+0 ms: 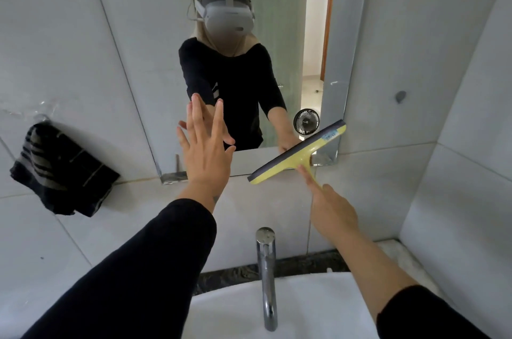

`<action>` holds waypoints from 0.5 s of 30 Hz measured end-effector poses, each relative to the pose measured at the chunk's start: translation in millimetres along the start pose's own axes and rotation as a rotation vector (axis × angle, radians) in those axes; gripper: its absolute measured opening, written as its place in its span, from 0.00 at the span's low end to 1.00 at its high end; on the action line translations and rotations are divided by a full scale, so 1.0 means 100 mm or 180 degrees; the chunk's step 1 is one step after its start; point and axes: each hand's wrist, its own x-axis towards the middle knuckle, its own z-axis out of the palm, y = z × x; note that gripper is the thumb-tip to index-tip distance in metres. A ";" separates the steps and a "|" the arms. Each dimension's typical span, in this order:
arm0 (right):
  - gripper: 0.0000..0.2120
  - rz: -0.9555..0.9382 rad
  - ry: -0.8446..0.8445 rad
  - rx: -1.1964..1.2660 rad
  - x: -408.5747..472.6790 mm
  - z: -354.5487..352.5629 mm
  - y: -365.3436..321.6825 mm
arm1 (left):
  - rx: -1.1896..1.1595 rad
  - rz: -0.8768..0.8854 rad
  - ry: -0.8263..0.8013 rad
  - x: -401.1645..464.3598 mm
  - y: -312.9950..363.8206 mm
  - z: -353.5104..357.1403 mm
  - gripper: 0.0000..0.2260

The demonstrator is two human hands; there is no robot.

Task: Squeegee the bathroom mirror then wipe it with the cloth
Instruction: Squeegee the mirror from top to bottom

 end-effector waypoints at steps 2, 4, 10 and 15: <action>0.42 0.0032 -0.0061 0.0186 -0.02 0.06 0.05 | 0.0011 -0.0025 0.0061 0.01 0.01 0.04 0.40; 0.42 0.0082 -0.0106 0.0322 -0.03 0.12 0.08 | 0.0003 -0.0034 0.0125 0.02 0.01 0.07 0.41; 0.40 0.0255 -0.0273 0.0469 -0.14 0.25 0.10 | -0.0104 0.0029 0.0204 0.01 -0.01 0.13 0.45; 0.38 0.0454 -0.0506 0.0253 -0.28 0.24 0.19 | -0.0105 0.0001 0.0159 0.01 0.00 0.12 0.44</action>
